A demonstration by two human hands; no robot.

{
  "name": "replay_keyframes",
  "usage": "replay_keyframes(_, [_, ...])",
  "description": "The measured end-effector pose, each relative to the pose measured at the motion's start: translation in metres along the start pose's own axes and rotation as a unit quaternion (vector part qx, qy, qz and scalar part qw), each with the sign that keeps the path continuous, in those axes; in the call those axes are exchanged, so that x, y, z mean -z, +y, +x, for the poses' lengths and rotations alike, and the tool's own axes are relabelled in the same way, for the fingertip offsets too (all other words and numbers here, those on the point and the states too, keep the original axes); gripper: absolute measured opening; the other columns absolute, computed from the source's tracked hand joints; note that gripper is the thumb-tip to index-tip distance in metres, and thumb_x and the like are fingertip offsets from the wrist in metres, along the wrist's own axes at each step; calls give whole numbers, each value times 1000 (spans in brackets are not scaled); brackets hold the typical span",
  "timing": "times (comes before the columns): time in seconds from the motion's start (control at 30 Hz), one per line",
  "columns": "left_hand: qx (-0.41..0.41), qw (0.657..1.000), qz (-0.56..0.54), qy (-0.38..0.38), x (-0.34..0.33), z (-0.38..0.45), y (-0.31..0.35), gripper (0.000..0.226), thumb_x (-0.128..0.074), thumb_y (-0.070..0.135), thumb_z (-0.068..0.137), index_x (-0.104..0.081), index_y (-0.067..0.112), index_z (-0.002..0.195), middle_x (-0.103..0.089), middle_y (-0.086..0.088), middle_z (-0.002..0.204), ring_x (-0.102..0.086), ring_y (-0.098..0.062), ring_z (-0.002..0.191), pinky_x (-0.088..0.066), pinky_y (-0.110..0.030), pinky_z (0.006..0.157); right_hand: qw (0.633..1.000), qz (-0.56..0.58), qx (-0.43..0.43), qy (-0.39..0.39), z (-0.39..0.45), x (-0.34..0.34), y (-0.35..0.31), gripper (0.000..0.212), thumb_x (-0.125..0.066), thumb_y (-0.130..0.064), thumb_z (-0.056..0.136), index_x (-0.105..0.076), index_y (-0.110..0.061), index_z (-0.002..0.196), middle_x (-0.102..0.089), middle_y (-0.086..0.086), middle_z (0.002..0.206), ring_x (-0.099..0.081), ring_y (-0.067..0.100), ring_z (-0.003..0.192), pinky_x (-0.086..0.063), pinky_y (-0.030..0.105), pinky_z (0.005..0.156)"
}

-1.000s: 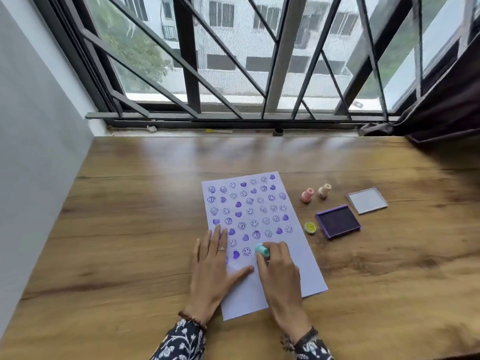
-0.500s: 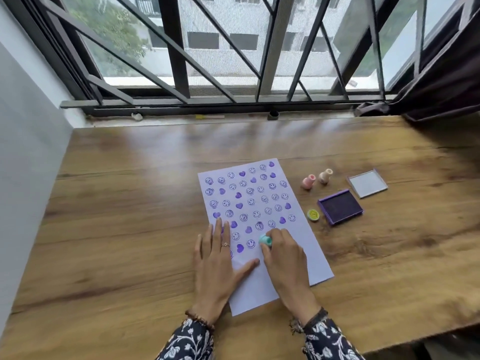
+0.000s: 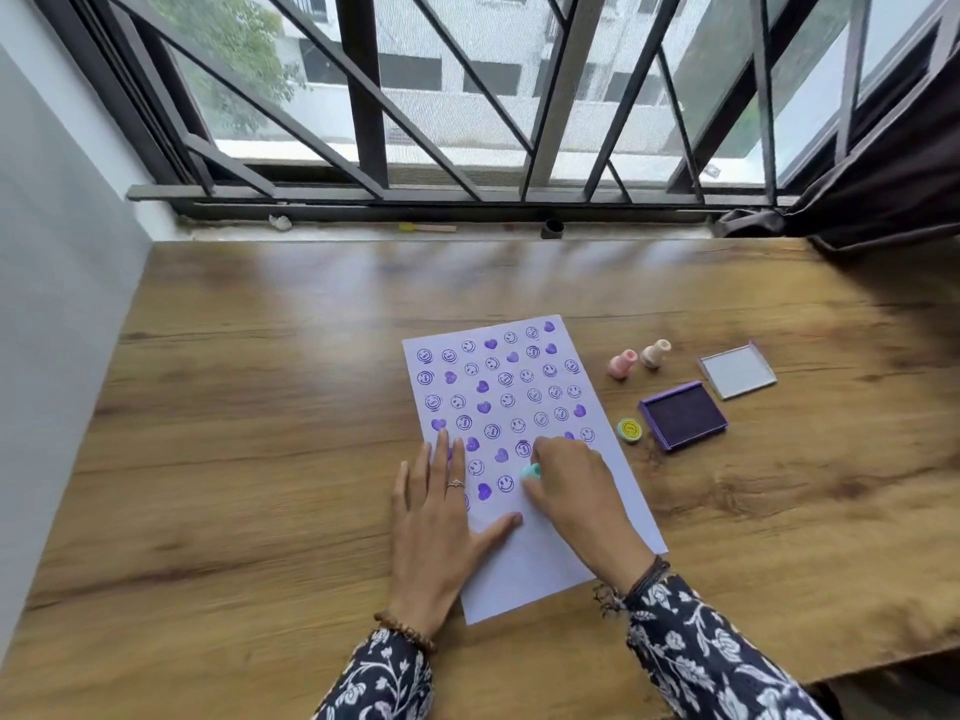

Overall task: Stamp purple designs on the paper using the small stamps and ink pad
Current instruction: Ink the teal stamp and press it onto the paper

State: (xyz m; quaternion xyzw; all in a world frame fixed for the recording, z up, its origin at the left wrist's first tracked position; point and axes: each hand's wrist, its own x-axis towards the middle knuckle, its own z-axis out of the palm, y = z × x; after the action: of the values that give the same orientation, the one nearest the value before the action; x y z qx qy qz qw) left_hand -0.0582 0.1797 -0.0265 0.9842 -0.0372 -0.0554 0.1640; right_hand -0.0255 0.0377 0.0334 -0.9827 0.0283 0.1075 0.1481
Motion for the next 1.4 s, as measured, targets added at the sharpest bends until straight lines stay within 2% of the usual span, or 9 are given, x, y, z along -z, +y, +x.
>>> replay_keyframes(0.13, [1,1000,-11,9,0,0,0,102,-30,82,64,-31,13,140,-33,-6,150,-34,-24,137,-8,-38,110,982,182,-52,-6,-2,8,17,15,-68,-18,76,-64,-7,85,-67,11,80,-64,29,80,-48,35,67])
replay_keyframes(0.23, [-1,999,-39,14,-2,2,1,104,-33,84,63,-9,23,145,-6,2,157,-6,-18,145,6,-39,115,881,448,-151,3,-3,23,41,20,-74,-12,76,-68,1,89,-67,8,72,-64,16,58,-56,29,58])
replay_keyframes(0.33, [-23,998,-38,36,7,7,17,92,-46,73,71,-19,23,143,-13,5,156,-6,-18,145,1,-45,116,806,561,-185,27,-7,38,69,6,-71,-11,79,-70,-6,80,-67,8,76,-63,14,57,-56,16,51])
replay_keyframes(0.53, [-144,980,-137,0,10,45,101,44,-57,37,84,-52,19,124,-55,0,131,-42,-18,124,-32,-32,101,768,602,-215,38,-10,51,116,7,-65,-13,85,-68,-7,85,-68,11,76,-65,18,63,-58,18,52])
replay_keyframes(0.77, [-136,982,-124,-44,-12,76,150,43,-55,27,87,-47,16,128,-51,-8,122,-46,-25,113,-39,-35,94,729,651,-212,18,-9,49,147,7,-65,-10,84,-68,-9,79,-69,11,75,-67,14,58,-57,18,49])
replay_keyframes(0.87, [-137,984,-113,-20,-20,80,156,56,-59,37,82,-42,21,133,-50,-6,124,-45,-24,114,-38,-35,94,751,628,-201,34,-3,48,157,5,-68,-12,82,-68,-11,77,-69,12,81,-67,17,64,-58,20,53])
replay_keyframes(0.97, [-125,987,-97,-7,-27,81,163,73,-62,50,75,-36,22,137,-47,-5,129,-42,-25,117,-36,-37,95,865,458,-176,104,7,52,166,5,-69,-21,80,-69,-16,80,-72,10,86,-68,24,77,-57,36,69])
replay_keyframes(1.07, [-86,992,-90,-16,-33,83,174,81,-64,57,69,-34,24,137,-47,-4,131,-40,-26,117,-31,-38,95,952,235,-80,178,15,55,168,15,-65,-27,83,-68,-15,91,-70,7,90,-64,25,81,-45,30,64])
replay_keyframes(1.4, [-24,991,-125,30,-45,85,184,68,-64,52,69,-41,30,130,-53,0,121,-42,-22,114,-20,-32,84,977,7,68,200,20,46,164,20,-81,-8,67,-63,-8,75,-65,8,67,-64,23,57,-50,25,48])
